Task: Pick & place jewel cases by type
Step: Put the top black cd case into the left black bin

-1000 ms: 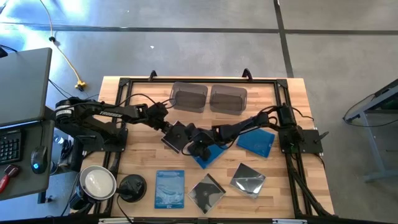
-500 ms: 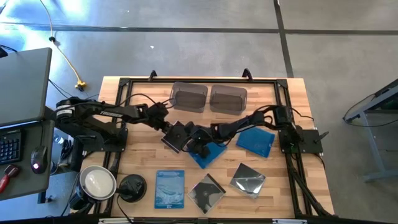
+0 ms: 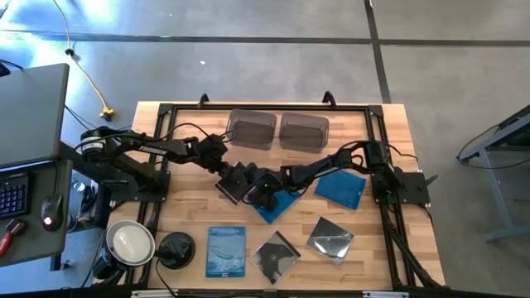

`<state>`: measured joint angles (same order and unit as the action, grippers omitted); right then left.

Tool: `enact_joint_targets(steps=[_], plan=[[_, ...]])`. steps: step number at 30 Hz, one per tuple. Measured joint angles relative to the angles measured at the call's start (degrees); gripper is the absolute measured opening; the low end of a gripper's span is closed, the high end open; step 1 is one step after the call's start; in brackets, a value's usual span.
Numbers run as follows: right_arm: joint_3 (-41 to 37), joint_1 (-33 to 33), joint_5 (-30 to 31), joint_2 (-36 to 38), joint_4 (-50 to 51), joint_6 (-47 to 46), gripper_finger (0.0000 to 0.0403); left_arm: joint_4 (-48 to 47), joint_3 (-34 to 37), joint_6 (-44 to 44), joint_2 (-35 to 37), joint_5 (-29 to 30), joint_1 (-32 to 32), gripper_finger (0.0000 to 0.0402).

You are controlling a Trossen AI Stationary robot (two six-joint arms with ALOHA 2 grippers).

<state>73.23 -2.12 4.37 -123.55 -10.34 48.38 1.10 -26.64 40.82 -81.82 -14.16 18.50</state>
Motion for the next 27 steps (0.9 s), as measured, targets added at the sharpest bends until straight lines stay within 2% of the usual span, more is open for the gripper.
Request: enact_joint_targets(steps=[9,17,20,27], plan=[[0.00,-0.65,-1.87,0.02,1.70,1.05,0.0173,-0.25,-2.81,-1.30,-0.31,-3.86,-0.13,0.0119],[-0.02,-0.77,1.13,0.02,2.45,-1.90,0.0170,-0.73,-5.63,-3.77,-0.17,-4.67,-0.07,0.0119],[-0.04,-0.81,1.87,0.00,2.54,-2.30,0.0170,-3.81,-7.30,-5.41,-0.13,-4.94,-0.07,0.0119],[-0.04,-1.10,8.35,0.02,3.81,-3.53,0.0170,-12.16,-10.39,-9.06,-0.09,-4.62,-0.07,0.0119]])
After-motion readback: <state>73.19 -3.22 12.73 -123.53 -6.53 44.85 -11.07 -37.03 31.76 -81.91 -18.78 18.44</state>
